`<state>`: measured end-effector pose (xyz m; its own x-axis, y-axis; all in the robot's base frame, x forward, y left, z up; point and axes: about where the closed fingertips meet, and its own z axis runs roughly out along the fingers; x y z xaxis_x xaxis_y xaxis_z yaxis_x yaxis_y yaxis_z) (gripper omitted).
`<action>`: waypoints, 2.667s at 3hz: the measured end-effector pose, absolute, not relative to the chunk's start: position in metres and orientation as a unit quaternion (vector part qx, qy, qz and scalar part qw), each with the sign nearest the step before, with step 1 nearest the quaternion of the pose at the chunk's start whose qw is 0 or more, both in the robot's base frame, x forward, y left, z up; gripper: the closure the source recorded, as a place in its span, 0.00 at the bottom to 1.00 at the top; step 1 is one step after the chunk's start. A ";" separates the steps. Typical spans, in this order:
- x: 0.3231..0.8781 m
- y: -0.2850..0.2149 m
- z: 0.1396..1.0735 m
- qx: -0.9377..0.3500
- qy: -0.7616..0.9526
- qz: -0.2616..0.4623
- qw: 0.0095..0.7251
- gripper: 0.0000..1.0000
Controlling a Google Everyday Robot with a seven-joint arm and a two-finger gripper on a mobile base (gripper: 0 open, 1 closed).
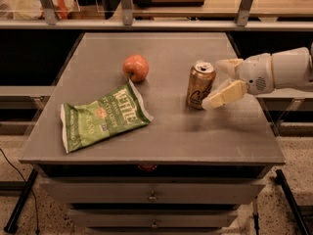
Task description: Knock orange can over
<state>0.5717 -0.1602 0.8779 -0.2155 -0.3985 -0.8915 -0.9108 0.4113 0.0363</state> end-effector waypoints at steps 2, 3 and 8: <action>0.579 -0.136 0.881 -0.450 0.685 0.331 0.467 0.18; 0.577 -0.131 0.880 -0.447 0.676 0.344 0.474 0.41; 0.593 -0.190 0.910 -0.500 0.681 0.225 0.486 1.00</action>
Offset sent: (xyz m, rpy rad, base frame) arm 0.0088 0.0301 0.0044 0.1598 -0.0724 0.0488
